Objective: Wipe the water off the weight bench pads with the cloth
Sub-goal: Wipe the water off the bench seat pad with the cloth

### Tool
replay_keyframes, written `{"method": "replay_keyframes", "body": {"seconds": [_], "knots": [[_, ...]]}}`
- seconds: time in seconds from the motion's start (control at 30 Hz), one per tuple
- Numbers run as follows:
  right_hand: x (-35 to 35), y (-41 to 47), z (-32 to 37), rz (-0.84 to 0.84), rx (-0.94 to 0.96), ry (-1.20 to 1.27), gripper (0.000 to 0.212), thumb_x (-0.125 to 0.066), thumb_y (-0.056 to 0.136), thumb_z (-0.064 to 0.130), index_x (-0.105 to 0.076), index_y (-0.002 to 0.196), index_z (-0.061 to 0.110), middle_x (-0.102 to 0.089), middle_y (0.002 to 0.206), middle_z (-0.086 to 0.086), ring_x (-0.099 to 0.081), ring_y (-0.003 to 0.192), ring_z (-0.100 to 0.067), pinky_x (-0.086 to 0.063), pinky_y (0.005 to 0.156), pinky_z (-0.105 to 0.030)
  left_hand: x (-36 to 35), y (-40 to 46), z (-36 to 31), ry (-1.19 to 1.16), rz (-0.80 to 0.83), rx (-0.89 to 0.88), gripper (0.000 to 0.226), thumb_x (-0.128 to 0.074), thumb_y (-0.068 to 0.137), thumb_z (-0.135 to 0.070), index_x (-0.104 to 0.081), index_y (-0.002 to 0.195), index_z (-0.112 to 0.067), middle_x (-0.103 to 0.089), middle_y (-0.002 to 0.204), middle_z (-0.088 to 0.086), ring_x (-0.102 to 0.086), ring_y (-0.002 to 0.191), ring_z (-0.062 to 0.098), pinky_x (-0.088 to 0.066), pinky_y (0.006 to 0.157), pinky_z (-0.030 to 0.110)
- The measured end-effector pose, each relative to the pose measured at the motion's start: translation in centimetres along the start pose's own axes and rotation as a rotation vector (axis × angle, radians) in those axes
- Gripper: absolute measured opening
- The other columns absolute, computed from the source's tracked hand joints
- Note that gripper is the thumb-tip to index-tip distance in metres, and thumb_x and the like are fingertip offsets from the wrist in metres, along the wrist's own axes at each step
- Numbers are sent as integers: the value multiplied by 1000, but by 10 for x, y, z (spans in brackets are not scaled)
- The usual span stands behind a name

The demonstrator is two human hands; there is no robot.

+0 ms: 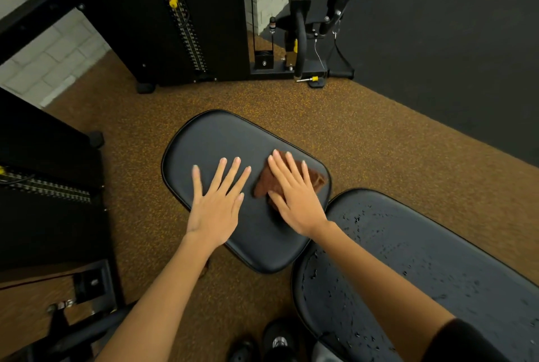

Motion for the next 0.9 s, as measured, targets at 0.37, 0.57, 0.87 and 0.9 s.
{"method": "replay_keyframes", "body": {"seconds": [0.37,0.57,0.87,0.9], "knots": [[13,-6,-53,-183,-406,83,65,-23,95,38,-8,155,20,-3,162,7,6,150,-19,5,120,-46,-11,2,8,-45,64,-15,54,-15,97,-40,-11,151,-34,-10,160,-5,3,147,18,7,92,82],[11,57,-8,-166,-239,58,62,-36,100,32,-12,155,17,-10,163,1,1,150,-21,5,120,-47,-8,0,6,-51,48,-45,55,-22,97,-39,-14,151,-28,-16,159,-2,-5,147,20,1,92,84],[-9,-11,26,122,299,-66,64,-40,101,32,-9,155,18,-3,163,4,9,150,-19,8,121,-43,-10,0,13,-197,69,23,66,-13,97,-46,18,149,-21,12,158,-13,19,143,6,15,96,78],[-11,-27,20,154,328,-100,65,-41,101,31,-8,155,20,-2,163,6,9,150,-19,9,120,-43,-9,0,13,-199,68,26,66,-13,97,-46,18,149,-21,11,159,-12,19,144,6,15,97,78]]}}
Point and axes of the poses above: each hand's wrist, its own y-axis towards the middle knuckle, its own x-axis out of the back of the hand, z = x × y, the point moved 10 cm from there along y, towards the middle knuckle
